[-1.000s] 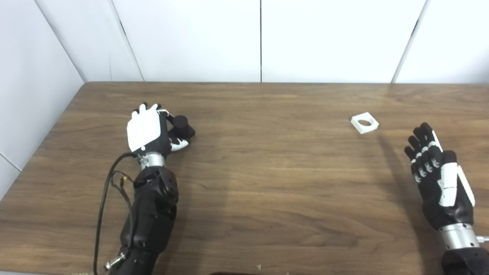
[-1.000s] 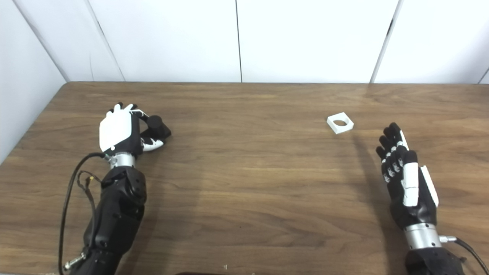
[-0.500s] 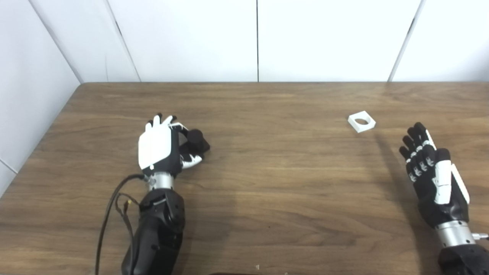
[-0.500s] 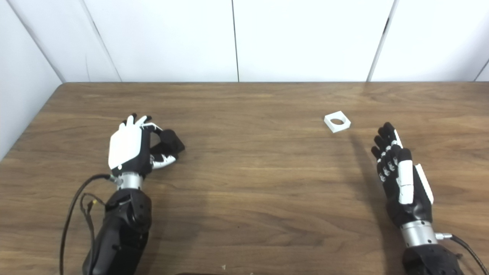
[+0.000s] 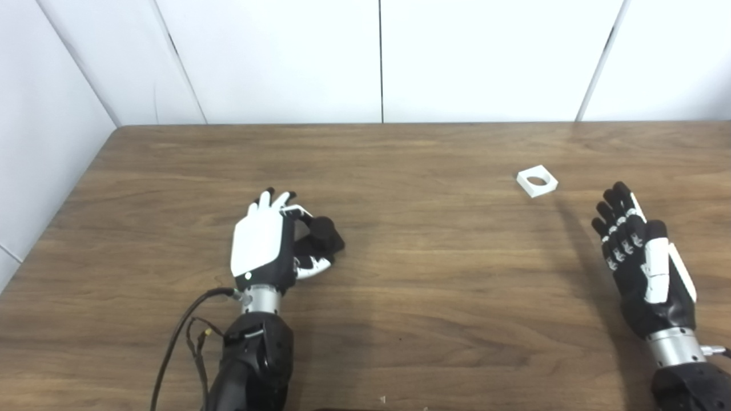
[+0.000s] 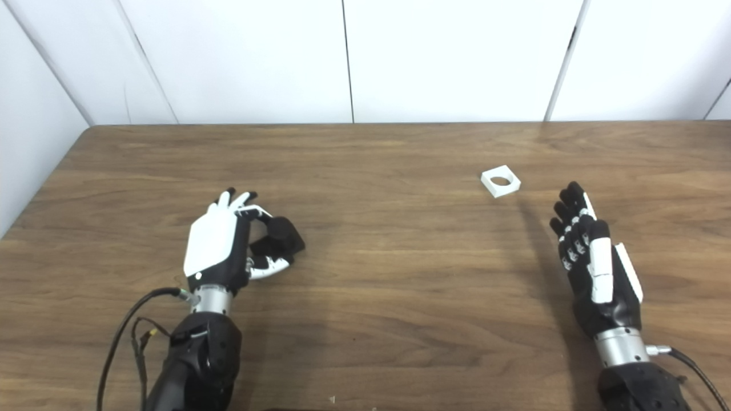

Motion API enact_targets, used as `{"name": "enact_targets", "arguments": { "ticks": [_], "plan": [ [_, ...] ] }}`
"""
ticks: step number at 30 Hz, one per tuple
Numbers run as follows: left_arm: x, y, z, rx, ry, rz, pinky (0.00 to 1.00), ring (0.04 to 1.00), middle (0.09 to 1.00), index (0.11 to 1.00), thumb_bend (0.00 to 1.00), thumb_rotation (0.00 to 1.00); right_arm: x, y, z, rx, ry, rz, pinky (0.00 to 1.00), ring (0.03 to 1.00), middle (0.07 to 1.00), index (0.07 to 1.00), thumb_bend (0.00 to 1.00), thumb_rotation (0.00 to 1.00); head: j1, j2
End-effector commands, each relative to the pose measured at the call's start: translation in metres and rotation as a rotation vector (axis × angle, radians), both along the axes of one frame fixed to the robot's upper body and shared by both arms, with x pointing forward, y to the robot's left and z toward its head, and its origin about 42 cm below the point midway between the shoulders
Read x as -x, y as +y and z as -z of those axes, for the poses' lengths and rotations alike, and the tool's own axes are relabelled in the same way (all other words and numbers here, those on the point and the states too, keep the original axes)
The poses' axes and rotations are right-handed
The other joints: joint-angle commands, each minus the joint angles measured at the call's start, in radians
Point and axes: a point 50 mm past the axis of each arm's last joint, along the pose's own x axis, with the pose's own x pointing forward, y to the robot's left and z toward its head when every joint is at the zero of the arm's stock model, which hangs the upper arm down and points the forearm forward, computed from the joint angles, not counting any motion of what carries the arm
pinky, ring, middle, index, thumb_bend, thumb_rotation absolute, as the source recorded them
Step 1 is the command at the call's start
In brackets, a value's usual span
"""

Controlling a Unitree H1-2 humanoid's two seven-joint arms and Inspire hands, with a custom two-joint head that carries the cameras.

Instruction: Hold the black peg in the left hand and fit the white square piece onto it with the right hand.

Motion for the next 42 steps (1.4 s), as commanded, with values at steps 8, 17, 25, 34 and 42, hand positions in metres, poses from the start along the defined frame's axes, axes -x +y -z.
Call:
{"name": "enact_targets", "arguments": {
  "ticks": [8, 17, 25, 34, 42],
  "plan": [
    [0.012, -0.019, -0.009, 0.013, -0.034, 0.106, 0.96, 1.0, 0.912, 0.493, 0.52, 0.06, 0.026, 0.016, 0.038, -0.065, 0.133, -0.01, 1.0, 1.0, 1.0, 1.0, 0.63, 1.0, -0.007, 0.003],
    [0.03, -0.031, -0.001, 0.056, -0.02, 0.209, 0.97, 1.0, 0.914, 0.493, 0.52, 0.06, 0.025, 0.022, 0.037, -0.072, 0.139, -0.011, 1.0, 1.0, 1.0, 1.0, 0.63, 1.0, -0.016, 0.004],
    [0.038, -0.042, 0.002, 0.087, -0.023, 0.268, 0.96, 1.0, 0.915, 0.493, 0.52, 0.06, 0.024, 0.027, 0.032, -0.059, 0.147, -0.002, 1.0, 1.0, 1.0, 1.0, 0.63, 1.0, -0.038, 0.013],
    [0.046, -0.054, 0.003, 0.123, 0.002, 0.328, 1.0, 1.0, 0.92, 0.493, 0.52, 0.06, 0.026, 0.028, 0.031, -0.059, 0.158, 0.0, 1.0, 1.0, 1.0, 1.0, 0.65, 1.0, -0.044, 0.014],
    [0.048, -0.056, 0.004, 0.105, 0.011, 0.352, 1.0, 1.0, 0.931, 0.493, 0.52, 0.06, 0.025, 0.029, 0.03, -0.06, 0.154, -0.008, 1.0, 1.0, 1.0, 1.0, 0.64, 1.0, -0.045, 0.012]
  ]
}}
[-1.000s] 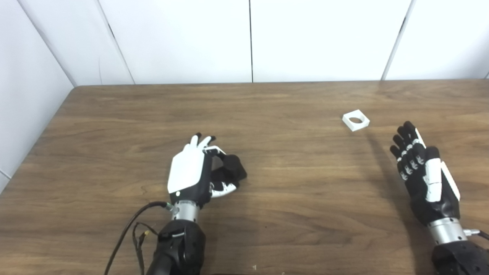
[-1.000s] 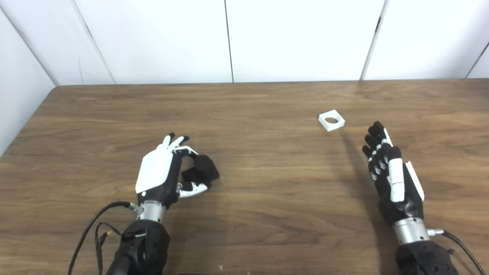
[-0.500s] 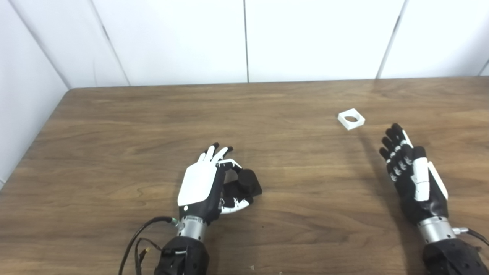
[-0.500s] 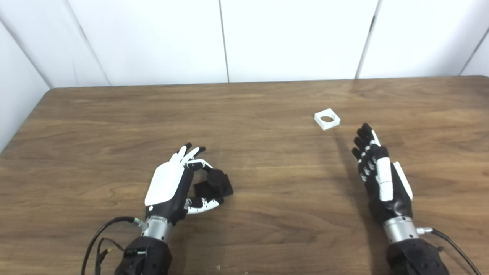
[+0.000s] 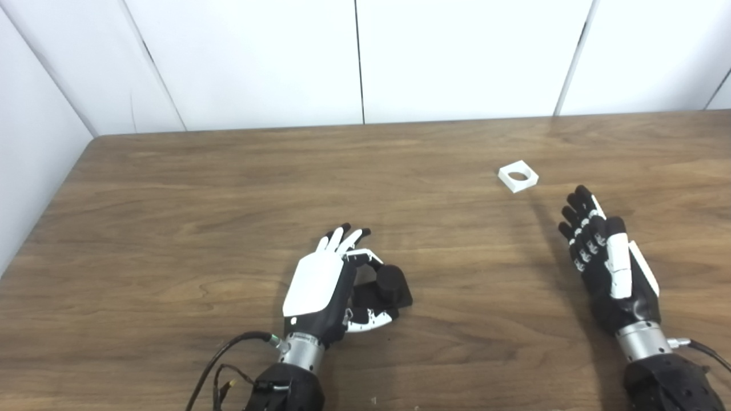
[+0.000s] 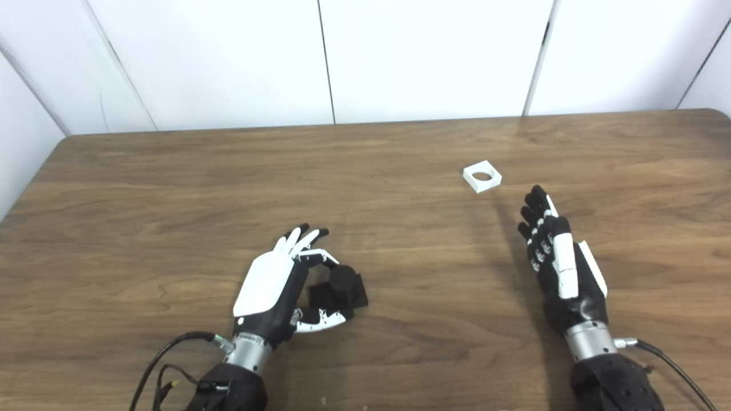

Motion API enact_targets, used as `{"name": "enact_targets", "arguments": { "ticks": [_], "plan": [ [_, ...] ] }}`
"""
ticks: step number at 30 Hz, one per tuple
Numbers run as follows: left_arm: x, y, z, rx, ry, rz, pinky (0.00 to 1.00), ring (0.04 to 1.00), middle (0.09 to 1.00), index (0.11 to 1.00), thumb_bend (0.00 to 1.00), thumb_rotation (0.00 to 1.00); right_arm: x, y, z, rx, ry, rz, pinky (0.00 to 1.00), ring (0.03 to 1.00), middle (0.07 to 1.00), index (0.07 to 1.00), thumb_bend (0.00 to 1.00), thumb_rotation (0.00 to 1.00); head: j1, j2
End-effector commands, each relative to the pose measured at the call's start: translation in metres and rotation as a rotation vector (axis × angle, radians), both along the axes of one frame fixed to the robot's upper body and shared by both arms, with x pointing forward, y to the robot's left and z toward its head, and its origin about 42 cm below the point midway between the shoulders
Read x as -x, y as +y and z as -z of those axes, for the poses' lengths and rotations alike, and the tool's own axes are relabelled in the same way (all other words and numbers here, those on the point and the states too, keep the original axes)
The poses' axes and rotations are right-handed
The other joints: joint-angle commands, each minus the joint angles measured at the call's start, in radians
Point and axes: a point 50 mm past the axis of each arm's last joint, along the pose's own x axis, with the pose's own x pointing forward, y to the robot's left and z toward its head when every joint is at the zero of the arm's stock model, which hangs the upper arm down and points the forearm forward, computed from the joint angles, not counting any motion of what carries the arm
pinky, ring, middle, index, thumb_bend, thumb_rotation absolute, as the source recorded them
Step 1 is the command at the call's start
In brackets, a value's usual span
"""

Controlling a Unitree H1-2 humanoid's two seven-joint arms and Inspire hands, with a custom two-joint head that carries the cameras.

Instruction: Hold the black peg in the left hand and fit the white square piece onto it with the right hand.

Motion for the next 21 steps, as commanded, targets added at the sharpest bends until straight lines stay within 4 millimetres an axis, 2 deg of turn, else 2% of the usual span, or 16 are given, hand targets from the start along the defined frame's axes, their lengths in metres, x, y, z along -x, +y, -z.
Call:
{"name": "enact_targets", "arguments": {
  "ticks": [1, 5, 15, 21],
  "plan": [
    [0.002, -0.001, -0.004, -0.005, -0.015, 0.015, 1.0, 1.0, 0.931, 0.493, 0.52, 0.06, 0.019, 0.012, 0.027, -0.05, 0.091, 0.001, 1.0, 1.0, 1.0, 1.0, 0.65, 1.0, 0.0, 0.001],
    [0.002, 0.0, -0.003, 0.002, -0.016, 0.01, 1.0, 1.0, 0.929, 0.493, 0.52, 0.06, 0.018, 0.011, 0.028, -0.051, 0.092, 0.004, 1.0, 1.0, 1.0, 1.0, 0.65, 1.0, 0.0, 0.001],
    [0.002, -0.001, -0.002, 0.006, -0.014, 0.009, 1.0, 1.0, 0.927, 0.493, 0.52, 0.06, 0.004, 0.01, 0.017, -0.04, 0.047, 0.005, 1.0, 1.0, 1.0, 1.0, 0.6, 1.0, -0.007, -0.005],
    [0.002, -0.001, -0.002, 0.001, -0.02, 0.012, 1.0, 1.0, 0.93, 0.493, 0.52, 0.06, -0.011, 0.01, 0.003, -0.002, 0.011, 0.0, 1.0, 1.0, 1.0, 1.0, 0.6, 0.93, -0.009, -0.009]
  ]
}}
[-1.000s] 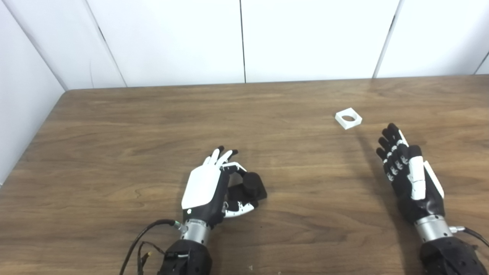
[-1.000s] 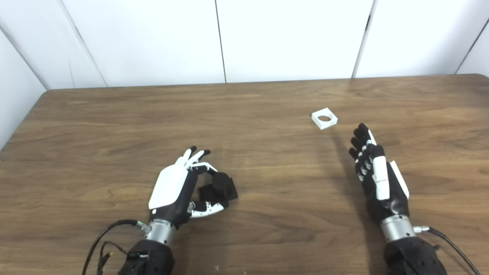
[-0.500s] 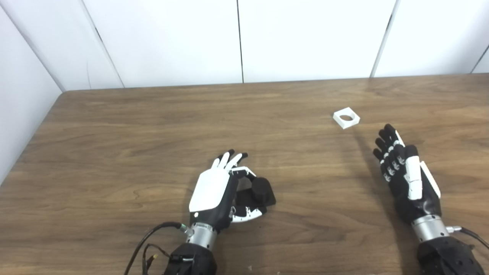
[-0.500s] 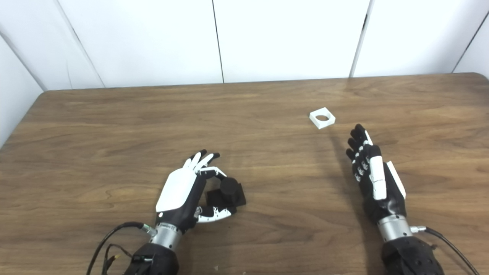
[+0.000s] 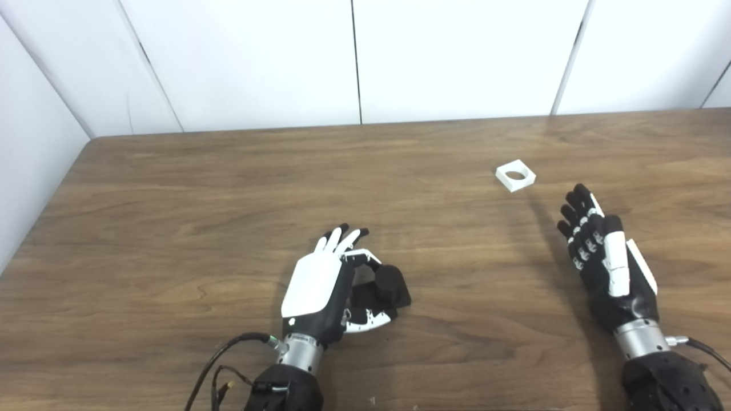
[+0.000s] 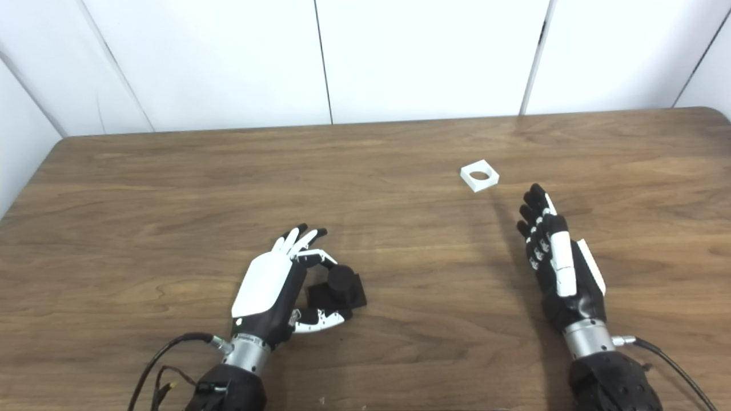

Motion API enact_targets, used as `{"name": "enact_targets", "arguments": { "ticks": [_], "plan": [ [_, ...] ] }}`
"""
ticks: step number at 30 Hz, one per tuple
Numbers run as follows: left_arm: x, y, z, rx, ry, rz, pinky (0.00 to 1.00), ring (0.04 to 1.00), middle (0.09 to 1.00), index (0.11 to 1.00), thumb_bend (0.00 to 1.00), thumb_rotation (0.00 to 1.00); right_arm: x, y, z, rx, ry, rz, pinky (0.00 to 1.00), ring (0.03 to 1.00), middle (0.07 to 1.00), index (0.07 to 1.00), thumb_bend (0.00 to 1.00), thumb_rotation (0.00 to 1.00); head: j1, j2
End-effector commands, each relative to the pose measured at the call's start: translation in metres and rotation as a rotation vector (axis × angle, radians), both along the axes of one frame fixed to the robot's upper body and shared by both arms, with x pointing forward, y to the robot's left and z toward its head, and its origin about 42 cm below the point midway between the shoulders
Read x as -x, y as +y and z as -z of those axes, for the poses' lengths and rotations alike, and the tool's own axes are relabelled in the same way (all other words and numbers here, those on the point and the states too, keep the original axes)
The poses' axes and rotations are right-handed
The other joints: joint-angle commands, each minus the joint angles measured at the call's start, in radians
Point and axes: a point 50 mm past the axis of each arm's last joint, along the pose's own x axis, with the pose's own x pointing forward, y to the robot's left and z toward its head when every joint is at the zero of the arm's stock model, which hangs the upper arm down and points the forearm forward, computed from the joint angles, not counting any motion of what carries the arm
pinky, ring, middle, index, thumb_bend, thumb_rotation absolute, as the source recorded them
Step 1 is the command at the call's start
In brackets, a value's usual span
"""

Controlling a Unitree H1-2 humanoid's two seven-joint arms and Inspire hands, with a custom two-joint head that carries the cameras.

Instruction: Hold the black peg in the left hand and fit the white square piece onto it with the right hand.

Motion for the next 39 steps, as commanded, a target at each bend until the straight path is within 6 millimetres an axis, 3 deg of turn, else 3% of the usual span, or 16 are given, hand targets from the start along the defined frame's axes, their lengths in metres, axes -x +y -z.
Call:
{"name": "enact_targets", "arguments": {
  "ticks": [1, 10, 15, 20, 33, 39],
  "plan": [
    [0.001, -0.002, -0.002, -0.004, -0.019, 0.015, 1.0, 1.0, 0.931, 0.493, 0.52, 0.06, -0.006, 0.008, 0.005, -0.008, 0.013, -0.004, 1.0, 1.0, 1.0, 1.0, 0.61, 0.92, 0.0, 0.0],
    [0.0, -0.001, -0.001, -0.008, -0.023, 0.017, 1.0, 1.0, 0.927, 0.493, 0.52, 0.06, -0.033, 0.004, -0.014, 0.088, -0.021, -0.004, 1.0, 1.0, 1.0, 1.0, 0.65, 0.9, -0.001, -0.006],
    [0.0, 0.0, 0.0, -0.005, -0.022, 0.019, 1.0, 1.0, 0.929, 0.493, 0.52, 0.06, -0.045, 0.002, -0.024, 0.159, -0.041, 0.002, 1.0, 1.0, 1.0, 1.0, 0.61, 0.84, -0.006, -0.009],
    [-0.001, -0.001, 0.0, -0.009, -0.024, 0.02, 1.0, 1.0, 0.93, 0.493, 0.52, 0.06, -0.057, -0.003, -0.035, 0.239, -0.059, 0.019, 1.0, 1.0, 1.0, 1.0, 0.66, 0.85, -0.008, -0.012],
    [-0.003, -0.001, 0.006, -0.013, -0.018, 0.014, 1.0, 1.0, 0.929, 0.493, 0.52, 0.06, -0.077, -0.015, -0.056, 0.301, -0.086, 0.03, 1.0, 1.0, 1.0, 1.0, 0.68, 0.79, -0.01, -0.027],
    [-0.004, -0.001, 0.007, -0.012, -0.022, 0.011, 1.0, 1.0, 0.927, 0.493, 0.52, 0.06, -0.091, -0.025, -0.068, 0.441, -0.107, 0.049, 1.0, 1.0, 1.0, 1.0, 0.66, 0.74, -0.012, -0.032]
  ]
}}
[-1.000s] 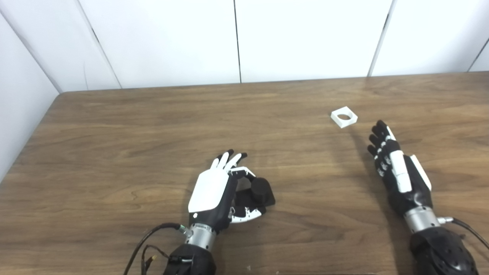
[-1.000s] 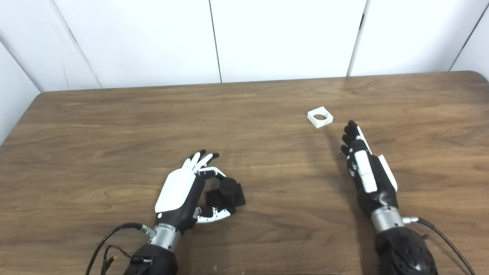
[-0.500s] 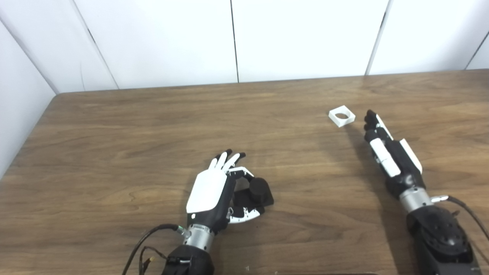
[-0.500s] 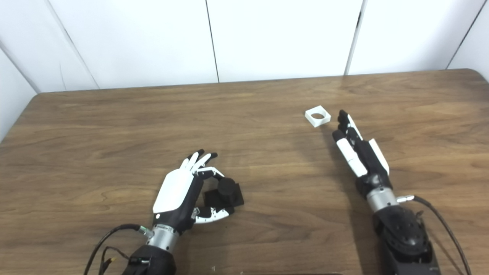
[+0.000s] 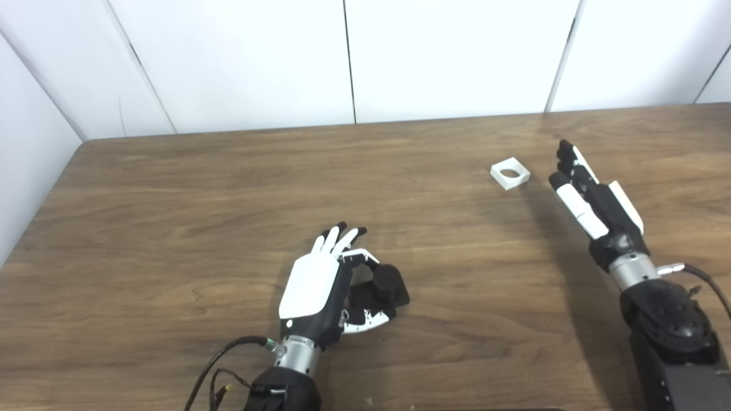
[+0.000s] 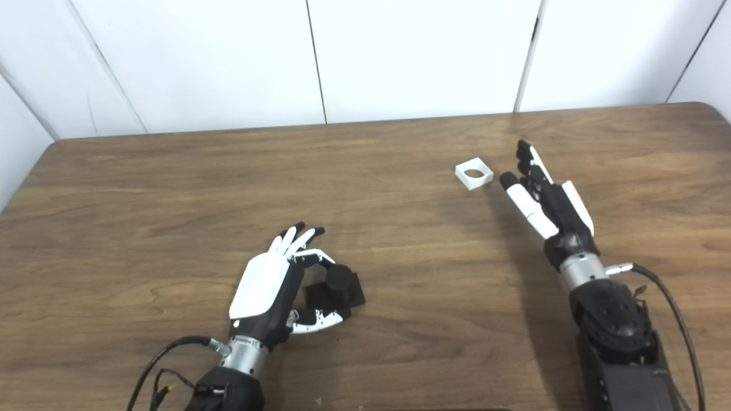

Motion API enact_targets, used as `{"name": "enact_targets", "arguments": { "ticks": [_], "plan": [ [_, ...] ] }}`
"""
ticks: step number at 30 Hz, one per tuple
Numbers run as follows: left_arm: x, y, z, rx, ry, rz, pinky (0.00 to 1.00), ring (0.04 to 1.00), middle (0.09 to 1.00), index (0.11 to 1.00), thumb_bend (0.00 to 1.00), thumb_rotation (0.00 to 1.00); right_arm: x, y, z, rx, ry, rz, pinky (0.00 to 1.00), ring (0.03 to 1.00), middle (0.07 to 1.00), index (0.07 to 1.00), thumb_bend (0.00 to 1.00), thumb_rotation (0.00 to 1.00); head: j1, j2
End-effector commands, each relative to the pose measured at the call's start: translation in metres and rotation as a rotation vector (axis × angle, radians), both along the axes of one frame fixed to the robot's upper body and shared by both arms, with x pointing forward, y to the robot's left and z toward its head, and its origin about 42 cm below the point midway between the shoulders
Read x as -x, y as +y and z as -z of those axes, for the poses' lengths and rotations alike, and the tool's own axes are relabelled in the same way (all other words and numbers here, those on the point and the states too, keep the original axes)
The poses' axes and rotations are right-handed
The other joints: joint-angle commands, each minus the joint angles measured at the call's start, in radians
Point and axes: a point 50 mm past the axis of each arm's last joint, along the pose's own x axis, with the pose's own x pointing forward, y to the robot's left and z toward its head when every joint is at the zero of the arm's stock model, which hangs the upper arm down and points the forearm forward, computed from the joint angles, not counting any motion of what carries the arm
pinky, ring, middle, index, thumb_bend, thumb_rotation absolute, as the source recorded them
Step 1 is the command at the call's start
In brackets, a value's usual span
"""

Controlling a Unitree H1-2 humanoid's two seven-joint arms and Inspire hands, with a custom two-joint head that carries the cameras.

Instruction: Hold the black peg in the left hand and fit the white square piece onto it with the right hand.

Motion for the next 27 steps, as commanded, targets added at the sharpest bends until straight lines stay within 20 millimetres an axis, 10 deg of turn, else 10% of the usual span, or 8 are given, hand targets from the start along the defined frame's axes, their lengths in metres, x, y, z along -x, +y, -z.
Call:
{"name": "enact_targets", "arguments": {
  "ticks": [1, 27],
  "plan": [
    [-0.003, -0.001, 0.003, -0.015, 0.005, 0.005, 1.0, 1.0, 0.928, 0.493, 0.52, 0.06, -0.017, -0.005, -0.029, 0.081, -0.102, -0.004, 1.0, 1.0, 1.0, 1.0, 0.66, 0.73, -0.002, -0.001],
    [-0.002, -0.003, 0.007, -0.012, 0.009, -0.007, 1.0, 1.0, 0.929, 0.493, 0.52, 0.06, -0.087, -0.026, -0.092, 0.723, -0.107, -0.076, 1.0, 1.0, 1.0, 0.776, 0.83, 0.27, -0.002, -0.011]
  ]
}}
